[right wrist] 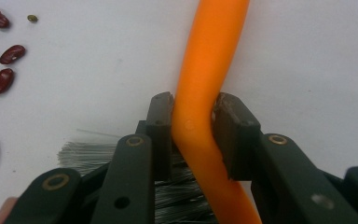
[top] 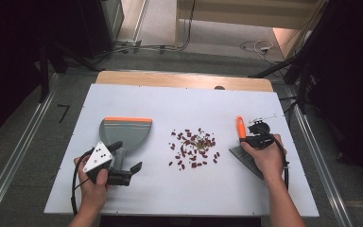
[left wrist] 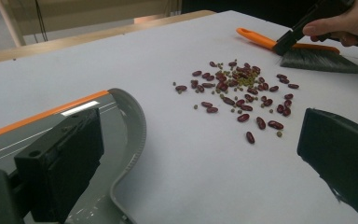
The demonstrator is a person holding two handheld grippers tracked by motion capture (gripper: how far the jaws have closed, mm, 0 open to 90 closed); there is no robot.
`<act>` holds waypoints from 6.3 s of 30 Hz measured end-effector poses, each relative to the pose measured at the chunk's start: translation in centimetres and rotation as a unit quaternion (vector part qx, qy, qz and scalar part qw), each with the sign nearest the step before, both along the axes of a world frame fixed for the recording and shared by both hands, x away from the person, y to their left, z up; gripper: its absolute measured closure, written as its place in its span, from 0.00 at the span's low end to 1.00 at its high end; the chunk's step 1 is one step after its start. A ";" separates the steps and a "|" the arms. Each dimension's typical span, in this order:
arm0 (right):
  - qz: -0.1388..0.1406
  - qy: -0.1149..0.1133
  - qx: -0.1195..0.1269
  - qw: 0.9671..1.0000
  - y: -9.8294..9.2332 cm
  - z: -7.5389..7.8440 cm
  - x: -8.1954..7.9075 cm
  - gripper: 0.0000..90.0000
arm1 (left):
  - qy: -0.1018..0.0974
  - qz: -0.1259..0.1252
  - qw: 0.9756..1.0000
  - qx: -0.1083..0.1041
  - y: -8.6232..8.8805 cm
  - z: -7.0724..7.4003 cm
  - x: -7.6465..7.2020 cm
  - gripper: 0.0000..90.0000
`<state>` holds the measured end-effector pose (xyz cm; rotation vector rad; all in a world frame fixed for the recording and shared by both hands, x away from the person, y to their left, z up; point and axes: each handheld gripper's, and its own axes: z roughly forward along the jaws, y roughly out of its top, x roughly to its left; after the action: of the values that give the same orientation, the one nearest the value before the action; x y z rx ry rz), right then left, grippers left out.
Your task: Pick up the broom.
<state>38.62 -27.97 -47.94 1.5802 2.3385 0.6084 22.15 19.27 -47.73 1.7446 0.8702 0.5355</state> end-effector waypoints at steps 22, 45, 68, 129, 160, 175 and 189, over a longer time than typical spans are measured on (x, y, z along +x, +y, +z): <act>-0.026 -0.240 0.147 0.959 -3.5 1.8 -4.9 0.76 | -0.013 0.003 1.000 -0.012 0.2 0.6 -0.3 0.01; 0.011 -0.374 0.235 0.897 -2.1 6.3 -7.7 0.77 | -0.034 -0.017 0.998 -0.044 -1.1 2.2 0.1 0.01; 0.084 -0.369 0.256 0.889 3.8 7.5 -9.5 0.76 | -0.031 -0.061 0.996 -0.062 -5.0 3.6 1.6 0.01; 0.189 -0.361 0.270 0.872 13.1 7.5 -14.1 0.76 | 0.052 -0.074 0.993 -0.069 -14.0 3.7 1.8 0.60; 0.254 -0.322 0.298 0.862 12.0 8.9 -12.5 0.58 | 0.049 -0.109 0.990 -0.073 -10.5 4.3 2.8 0.95; 0.357 -0.217 0.341 0.842 9.7 8.5 -10.1 0.60 | 0.033 -0.230 0.969 -0.083 -8.1 4.9 3.0 0.95; 0.416 -0.149 0.380 0.813 10.8 7.7 -10.0 0.64 | 0.039 -0.297 0.950 -0.088 -8.8 4.9 2.7 0.95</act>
<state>28.61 -17.16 -40.22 0.4096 2.5673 2.0035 24.82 10.51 -42.87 1.7575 0.3910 -0.0123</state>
